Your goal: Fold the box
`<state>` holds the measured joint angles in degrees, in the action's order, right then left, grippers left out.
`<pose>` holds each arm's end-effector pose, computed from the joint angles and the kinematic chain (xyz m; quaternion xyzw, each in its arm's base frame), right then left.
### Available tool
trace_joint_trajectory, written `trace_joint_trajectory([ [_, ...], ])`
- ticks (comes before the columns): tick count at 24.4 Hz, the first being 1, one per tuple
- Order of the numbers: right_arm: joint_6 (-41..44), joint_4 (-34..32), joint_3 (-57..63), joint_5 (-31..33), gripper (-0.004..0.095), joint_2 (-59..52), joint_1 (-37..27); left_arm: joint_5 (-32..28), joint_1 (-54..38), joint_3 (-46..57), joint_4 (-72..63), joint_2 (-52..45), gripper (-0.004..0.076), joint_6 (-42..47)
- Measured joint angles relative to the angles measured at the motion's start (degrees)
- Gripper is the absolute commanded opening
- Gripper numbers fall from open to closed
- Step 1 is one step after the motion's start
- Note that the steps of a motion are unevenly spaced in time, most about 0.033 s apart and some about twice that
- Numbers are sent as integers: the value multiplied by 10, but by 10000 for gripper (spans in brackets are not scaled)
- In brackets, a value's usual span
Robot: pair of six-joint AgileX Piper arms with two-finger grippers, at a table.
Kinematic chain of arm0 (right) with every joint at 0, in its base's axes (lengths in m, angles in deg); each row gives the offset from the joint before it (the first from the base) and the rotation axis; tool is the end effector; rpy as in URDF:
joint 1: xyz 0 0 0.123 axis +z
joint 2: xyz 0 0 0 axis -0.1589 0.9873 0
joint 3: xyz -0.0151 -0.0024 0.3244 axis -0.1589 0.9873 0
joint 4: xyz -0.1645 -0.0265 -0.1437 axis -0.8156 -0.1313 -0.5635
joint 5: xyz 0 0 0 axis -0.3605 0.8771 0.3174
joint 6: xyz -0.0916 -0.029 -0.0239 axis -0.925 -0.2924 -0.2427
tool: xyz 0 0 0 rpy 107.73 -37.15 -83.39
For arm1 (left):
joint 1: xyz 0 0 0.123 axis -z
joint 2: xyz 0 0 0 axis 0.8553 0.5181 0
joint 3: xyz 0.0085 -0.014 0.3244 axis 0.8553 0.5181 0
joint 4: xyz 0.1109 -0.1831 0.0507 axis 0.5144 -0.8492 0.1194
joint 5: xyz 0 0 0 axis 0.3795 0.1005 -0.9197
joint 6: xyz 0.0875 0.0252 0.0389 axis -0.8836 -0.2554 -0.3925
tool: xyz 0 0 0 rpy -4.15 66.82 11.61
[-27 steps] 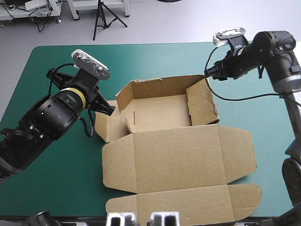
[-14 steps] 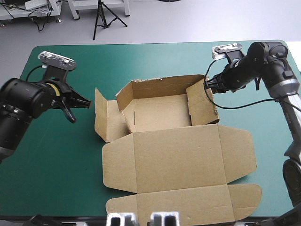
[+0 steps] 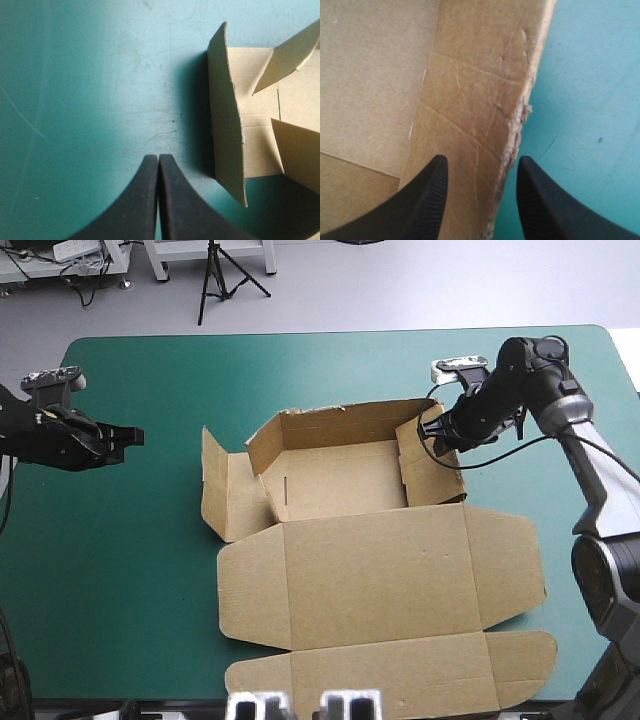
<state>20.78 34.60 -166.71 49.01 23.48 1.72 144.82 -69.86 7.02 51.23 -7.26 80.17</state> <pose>0.3533 0.0876 0.3493 -0.1723 0.9687 0.1017 0.1468 0.2324 0.0180 0.4132 -0.0356 0.9640 -0.1043 0.2418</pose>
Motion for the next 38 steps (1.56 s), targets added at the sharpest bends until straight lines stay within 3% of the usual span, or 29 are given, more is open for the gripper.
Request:
trace_joint_trajectory([
  [3,-3,3,0,0,360,25,0,0,-1,0,-2,1,-8,-1],
  [7,-4,13,0,-3,-10,51,0,0,-2,0,-4,1,-8,-5],
  [15,-4,20,0,-7,-13,44,0,-5,-13,0,-4,42,-8,-22],
  [23,-4,9,-66,1,-13,-84,0,-30,-99,0,-286,147,-8,-146],
  [38,25,10,-168,1,-13,-253,0,-29,-133,0,-533,235,-8,-300],
])
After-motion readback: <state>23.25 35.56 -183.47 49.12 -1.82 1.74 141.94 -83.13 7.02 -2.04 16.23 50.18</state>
